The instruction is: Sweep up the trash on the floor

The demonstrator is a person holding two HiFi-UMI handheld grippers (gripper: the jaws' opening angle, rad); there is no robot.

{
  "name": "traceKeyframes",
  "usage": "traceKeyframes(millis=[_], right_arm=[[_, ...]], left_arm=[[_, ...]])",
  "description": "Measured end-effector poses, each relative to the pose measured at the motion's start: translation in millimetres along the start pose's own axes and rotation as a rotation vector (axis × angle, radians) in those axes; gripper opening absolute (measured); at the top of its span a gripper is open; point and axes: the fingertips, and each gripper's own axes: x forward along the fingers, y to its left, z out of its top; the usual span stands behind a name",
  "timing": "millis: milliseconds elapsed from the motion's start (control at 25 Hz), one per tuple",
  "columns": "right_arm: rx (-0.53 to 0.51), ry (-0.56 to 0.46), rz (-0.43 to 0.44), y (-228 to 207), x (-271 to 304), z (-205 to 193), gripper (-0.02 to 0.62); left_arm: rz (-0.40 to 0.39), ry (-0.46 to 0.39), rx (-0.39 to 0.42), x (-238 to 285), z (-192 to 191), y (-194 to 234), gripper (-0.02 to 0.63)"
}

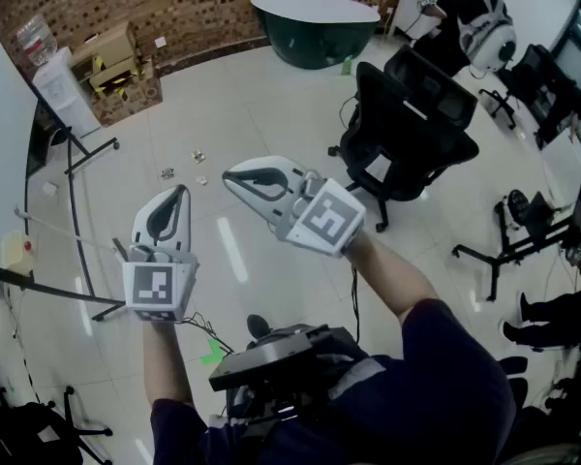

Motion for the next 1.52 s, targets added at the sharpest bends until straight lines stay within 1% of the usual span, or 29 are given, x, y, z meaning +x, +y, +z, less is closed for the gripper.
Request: traceKeyframes(millis=[120,240,400,560,760,880,960,1120,1200,1280,1400,1520], right_arm=[[-0.004,0.014,0.002,4,23,-3,0.017],[0.001,0.024,0.003,3,41,-5,0.017],[-0.005,0.007,0.043,2,56,1,0.017],[0.002,-0.019,0.057,-5,74,6,0.017],[0.034,-0.029,0.094,-14,116,-5,0.017],[0.060,-0.042,0.145,-21,144,-13,0.017],[0.075,-0.038,0.178,-30,167,-20,0.017],[0.083,-0.024,0.258,-60,206,-37,0.017],[0.104,-0.031,0.314,-72,221,-44,0.017],[0.125,-0.038,0.387,-80,237,-50,0.017],[0.134,-0.057,0.485,-90,264,-57,0.017],[0.140,-0.094,0.543,-94,289,-59,0.017]], left_arm=[[0.012,-0.003,-0.031,-7,-11,30,0.000],[0.016,-0.001,-0.041,-10,-20,50,0.000],[0.027,0.004,-0.036,-4,-19,59,0.000],[0.040,-0.003,-0.026,2,-14,75,0.000],[0.094,0.020,-0.055,-1,-31,114,0.000],[0.131,0.062,-0.049,2,-42,137,0.000],[0.171,0.089,-0.058,9,-49,158,0.000],[0.229,0.131,-0.078,43,-65,192,0.000],[0.266,0.172,-0.077,55,-70,204,0.000],[0.320,0.212,-0.087,62,-73,218,0.000],[0.392,0.250,-0.084,73,-75,241,0.000],[0.455,0.270,-0.067,75,-83,264,0.000]])
